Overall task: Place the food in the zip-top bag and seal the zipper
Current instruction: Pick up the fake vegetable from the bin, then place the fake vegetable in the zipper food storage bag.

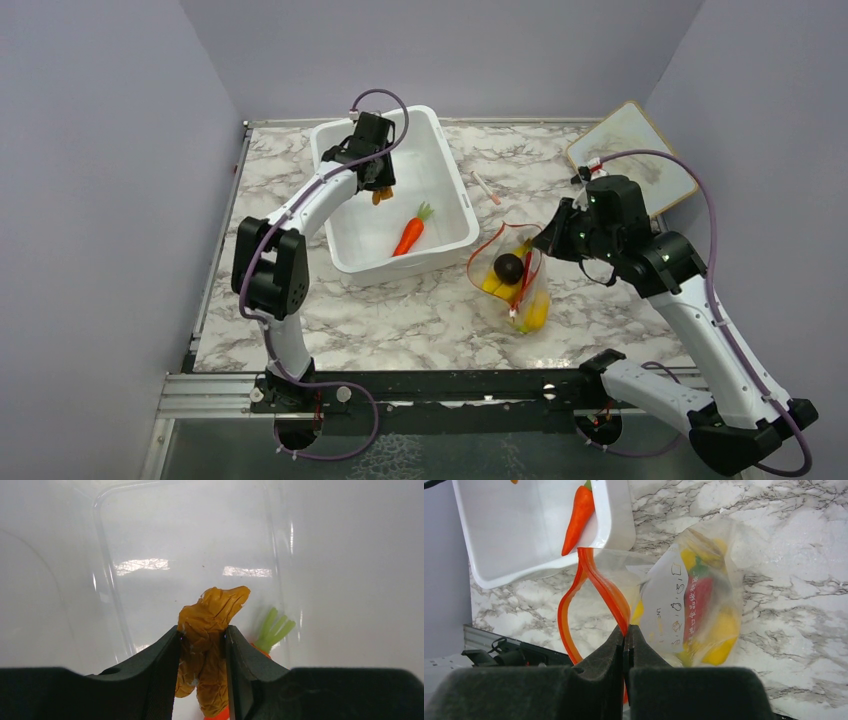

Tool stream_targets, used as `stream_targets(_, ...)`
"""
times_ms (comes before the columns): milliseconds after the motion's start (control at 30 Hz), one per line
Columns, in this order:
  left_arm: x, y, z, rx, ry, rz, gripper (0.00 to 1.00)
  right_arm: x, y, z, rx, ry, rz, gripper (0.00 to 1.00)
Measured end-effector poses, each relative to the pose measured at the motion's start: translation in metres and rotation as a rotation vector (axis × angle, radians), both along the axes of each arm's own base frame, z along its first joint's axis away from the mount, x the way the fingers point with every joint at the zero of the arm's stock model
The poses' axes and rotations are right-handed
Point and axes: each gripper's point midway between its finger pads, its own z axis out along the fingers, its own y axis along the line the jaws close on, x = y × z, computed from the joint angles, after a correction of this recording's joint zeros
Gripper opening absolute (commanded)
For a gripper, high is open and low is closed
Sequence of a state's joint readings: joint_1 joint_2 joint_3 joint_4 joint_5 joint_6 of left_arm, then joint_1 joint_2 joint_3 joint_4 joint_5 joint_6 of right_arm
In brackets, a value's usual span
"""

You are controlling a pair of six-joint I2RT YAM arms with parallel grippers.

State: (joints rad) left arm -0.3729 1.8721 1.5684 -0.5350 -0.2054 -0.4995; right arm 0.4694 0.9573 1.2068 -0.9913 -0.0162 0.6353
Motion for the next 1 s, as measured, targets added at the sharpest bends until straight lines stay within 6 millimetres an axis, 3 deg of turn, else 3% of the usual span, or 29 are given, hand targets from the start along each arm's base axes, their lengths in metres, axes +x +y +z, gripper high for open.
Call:
stream_targets(333, -0.025, -0.038, 0.070, -0.275, -0.102, -0.107, 0.34, 0.002, 0.010, -0.012, 0.036, 0.065, -0.007, 0.01)
stream_targets(533, -0.050, -0.077, 0.114, -0.466, -0.155, -0.216, 0.34, 0.003, 0.012, -0.014, 0.057, 0.093, -0.035, 0.01)
stream_targets(867, -0.091, -0.146, 0.146, -0.756, -0.100, -0.396, 0.33, 0.005, 0.015, -0.013, 0.097, 0.116, -0.075, 0.01)
stream_targets(1000, -0.122, -0.184, 0.160, -0.836, -0.063, -0.498, 0.33, 0.007, 0.015, -0.014, 0.099, 0.119, -0.087, 0.01)
